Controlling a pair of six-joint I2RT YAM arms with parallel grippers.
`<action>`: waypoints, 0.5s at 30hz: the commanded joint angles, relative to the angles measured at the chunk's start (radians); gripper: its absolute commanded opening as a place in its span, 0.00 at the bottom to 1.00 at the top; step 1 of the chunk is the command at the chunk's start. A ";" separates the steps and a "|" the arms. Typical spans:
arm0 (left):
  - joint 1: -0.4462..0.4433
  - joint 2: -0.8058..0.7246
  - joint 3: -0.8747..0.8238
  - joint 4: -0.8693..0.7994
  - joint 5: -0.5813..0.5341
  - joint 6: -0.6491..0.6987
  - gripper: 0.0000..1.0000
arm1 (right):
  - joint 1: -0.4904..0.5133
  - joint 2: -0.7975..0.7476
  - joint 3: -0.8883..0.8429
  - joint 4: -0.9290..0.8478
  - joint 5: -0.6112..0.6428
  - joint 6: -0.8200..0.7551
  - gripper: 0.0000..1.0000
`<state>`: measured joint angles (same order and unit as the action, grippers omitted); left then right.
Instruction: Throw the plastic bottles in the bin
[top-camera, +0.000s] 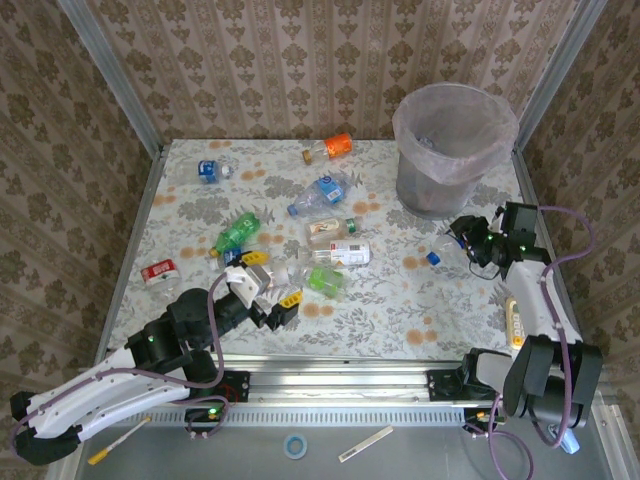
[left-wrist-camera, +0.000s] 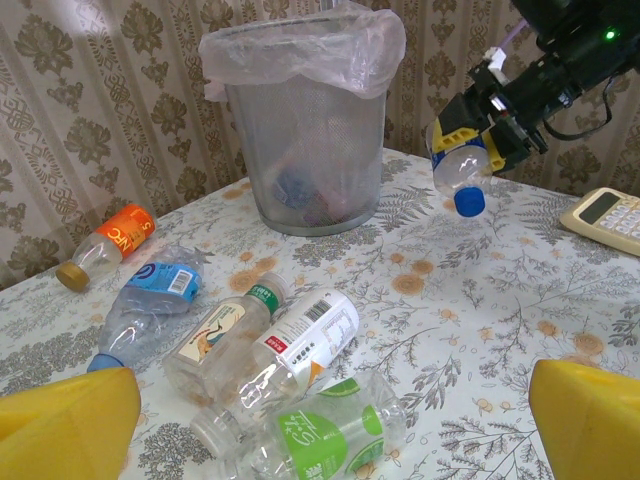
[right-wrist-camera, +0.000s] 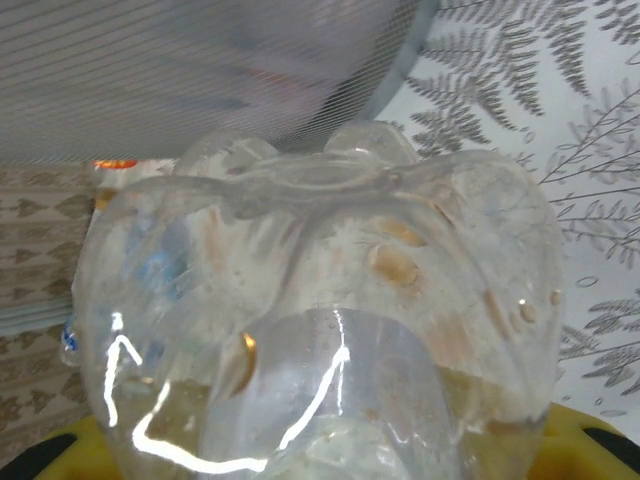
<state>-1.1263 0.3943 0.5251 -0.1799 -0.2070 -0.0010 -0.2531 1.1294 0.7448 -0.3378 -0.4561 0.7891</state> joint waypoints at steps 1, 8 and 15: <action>-0.010 -0.006 0.000 0.026 -0.010 -0.016 1.00 | 0.028 -0.059 0.034 -0.061 -0.047 0.001 0.46; -0.010 -0.009 -0.005 0.029 -0.010 -0.016 1.00 | 0.137 -0.119 0.101 -0.079 -0.056 -0.031 0.45; -0.010 -0.013 -0.007 0.025 -0.012 -0.010 1.00 | 0.302 -0.116 0.160 -0.074 -0.004 -0.072 0.43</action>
<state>-1.1263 0.3943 0.5247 -0.1795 -0.2073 -0.0010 0.0029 1.0218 0.8680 -0.3935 -0.4812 0.7544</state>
